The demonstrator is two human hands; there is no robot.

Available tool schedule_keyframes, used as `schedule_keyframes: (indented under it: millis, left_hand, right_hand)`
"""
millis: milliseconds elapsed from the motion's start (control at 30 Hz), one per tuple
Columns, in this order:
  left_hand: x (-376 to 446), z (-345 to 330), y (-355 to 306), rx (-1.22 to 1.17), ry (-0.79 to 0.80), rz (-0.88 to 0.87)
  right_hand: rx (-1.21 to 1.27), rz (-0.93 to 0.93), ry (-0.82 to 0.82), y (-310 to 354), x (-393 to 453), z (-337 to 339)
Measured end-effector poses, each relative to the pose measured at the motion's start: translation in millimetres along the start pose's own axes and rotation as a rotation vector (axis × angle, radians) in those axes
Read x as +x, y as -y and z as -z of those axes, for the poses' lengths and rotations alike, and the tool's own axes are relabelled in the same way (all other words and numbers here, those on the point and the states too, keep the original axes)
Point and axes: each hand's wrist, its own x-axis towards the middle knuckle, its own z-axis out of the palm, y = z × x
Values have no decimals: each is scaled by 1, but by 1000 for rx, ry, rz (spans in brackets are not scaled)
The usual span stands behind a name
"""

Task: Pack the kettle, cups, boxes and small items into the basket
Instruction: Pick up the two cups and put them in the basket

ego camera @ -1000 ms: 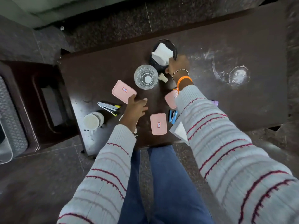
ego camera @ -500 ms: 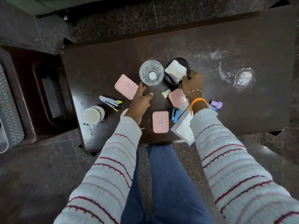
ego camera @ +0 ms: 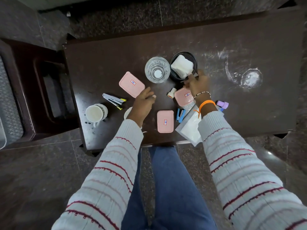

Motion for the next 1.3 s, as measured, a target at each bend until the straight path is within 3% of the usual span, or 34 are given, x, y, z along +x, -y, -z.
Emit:
schedule_keyframes:
  millis: [200, 500, 700, 767, 867, 1167, 1300]
  left_hand:
    - [-32, 15, 49, -128, -70, 78]
    - [-42, 89, 130, -381, -330, 238]
    - [-28, 134, 144, -585, -464, 255]
    - [-23, 145, 145, -551, -435, 249]
    - [-12, 157, 144, -407, -333, 235]
    - [1, 163, 145, -221, -169, 211]
    - [-12, 163, 138, -263, -236, 109]
  right_hand:
    - [83, 19, -150, -21, -42, -19]
    - [-167, 70, 279, -38, -120, -114]
    - [-278, -83, 161, -51, -145, -143]
    - [-259, -164, 123, -60, -150, -149]
    - [-296, -229, 234, -71, -152, -154]
    - [-387, -104, 314, -70, -152, -158]
    - [-375, -88, 287, -54, -157, -167]
